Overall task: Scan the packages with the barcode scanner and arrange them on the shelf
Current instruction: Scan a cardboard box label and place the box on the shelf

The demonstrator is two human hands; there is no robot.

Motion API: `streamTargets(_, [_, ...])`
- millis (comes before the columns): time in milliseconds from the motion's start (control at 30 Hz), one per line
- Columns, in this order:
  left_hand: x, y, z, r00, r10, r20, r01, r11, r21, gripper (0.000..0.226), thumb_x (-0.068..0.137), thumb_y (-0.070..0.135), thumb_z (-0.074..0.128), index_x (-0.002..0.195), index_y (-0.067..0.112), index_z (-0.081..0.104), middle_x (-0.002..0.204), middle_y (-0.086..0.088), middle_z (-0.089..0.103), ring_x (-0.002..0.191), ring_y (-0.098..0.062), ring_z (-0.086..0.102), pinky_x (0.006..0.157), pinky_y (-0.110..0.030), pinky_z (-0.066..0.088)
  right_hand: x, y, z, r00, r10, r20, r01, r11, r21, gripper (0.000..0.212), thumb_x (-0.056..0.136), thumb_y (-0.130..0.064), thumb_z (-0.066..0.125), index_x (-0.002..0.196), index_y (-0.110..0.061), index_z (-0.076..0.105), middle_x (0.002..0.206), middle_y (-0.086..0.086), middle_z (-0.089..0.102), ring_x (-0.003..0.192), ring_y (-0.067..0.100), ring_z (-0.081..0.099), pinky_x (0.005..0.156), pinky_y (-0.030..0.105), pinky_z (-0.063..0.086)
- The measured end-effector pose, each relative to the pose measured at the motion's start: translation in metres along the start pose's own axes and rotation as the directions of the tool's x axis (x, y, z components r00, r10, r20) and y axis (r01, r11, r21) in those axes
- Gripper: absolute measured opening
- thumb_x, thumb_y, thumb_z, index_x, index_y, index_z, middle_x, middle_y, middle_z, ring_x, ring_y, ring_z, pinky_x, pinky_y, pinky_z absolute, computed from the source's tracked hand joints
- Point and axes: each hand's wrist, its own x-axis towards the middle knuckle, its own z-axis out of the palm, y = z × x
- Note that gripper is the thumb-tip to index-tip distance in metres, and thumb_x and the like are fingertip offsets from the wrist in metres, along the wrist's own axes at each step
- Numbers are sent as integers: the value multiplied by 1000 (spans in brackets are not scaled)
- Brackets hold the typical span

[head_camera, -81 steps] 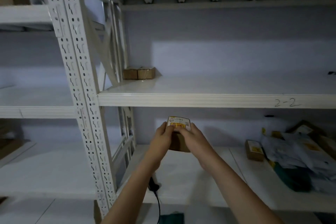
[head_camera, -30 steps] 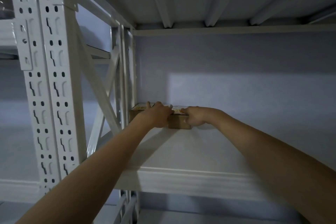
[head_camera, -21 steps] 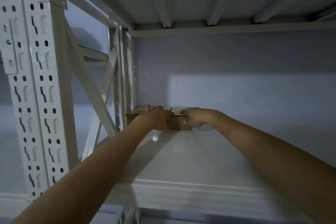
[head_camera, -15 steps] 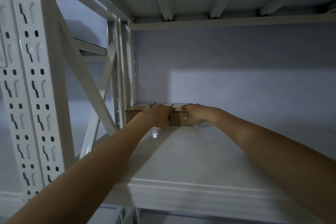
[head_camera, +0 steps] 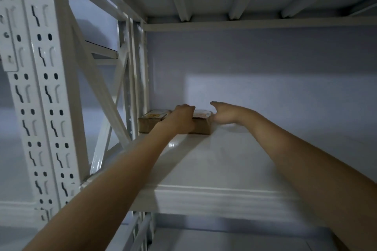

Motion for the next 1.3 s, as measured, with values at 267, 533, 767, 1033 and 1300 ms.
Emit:
streamTargets(267, [-29, 129, 10, 984, 161, -77, -177, 941, -290, 58, 98, 37, 49, 149, 15, 36, 146, -9, 48, 135, -26, 43, 107, -37, 37, -106, 56, -25, 950, 151, -275, -109, 981, 162, 58, 99, -28, 57, 153, -19, 38, 154, 5, 42, 137, 25, 46, 104, 30, 38])
streamTargets(533, [-101, 262, 48, 882, 316, -349, -470, 621, -627, 23, 95, 15, 53, 111, 16, 71, 106, 2, 73, 95, -16, 66, 88, -24, 50, -274, 144, -40, 845, 266, -465, -199, 962, 188, 28, 97, -18, 53, 117, -31, 68, 119, -2, 70, 106, 17, 64, 84, 28, 49])
streamTargets(767, [-173, 401, 95, 813, 489, -316, -551, 474, -687, 20, 91, 9, 52, 84, 3, 70, 80, -9, 73, 71, -17, 64, 66, -30, 47, -413, 231, -40, 783, 404, -472, -278, 907, 315, 21, 94, -12, 57, 99, -15, 78, 95, 4, 76, 89, 21, 71, 86, 40, 58])
streamTargets(1033, [-210, 505, 194, 852, 507, 133, -272, 644, -715, 27, 95, 5, 46, 96, -4, 71, 99, -15, 71, 80, -17, 57, 71, -29, 45, -490, 359, 5, 741, 646, -185, -505, 717, 481, 23, 100, -10, 52, 92, 1, 71, 91, 20, 68, 87, 29, 65, 71, 29, 50])
streamTargets(1300, [-202, 498, 285, 823, 76, 563, 471, 463, -751, 10, 81, 24, 64, 81, 14, 62, 100, -17, 70, 79, -24, 60, 69, -30, 50, -458, 448, 78, 571, 817, 74, -505, 279, 817, 30, 103, -17, 50, 115, 6, 63, 121, 27, 64, 105, 35, 66, 96, 48, 56])
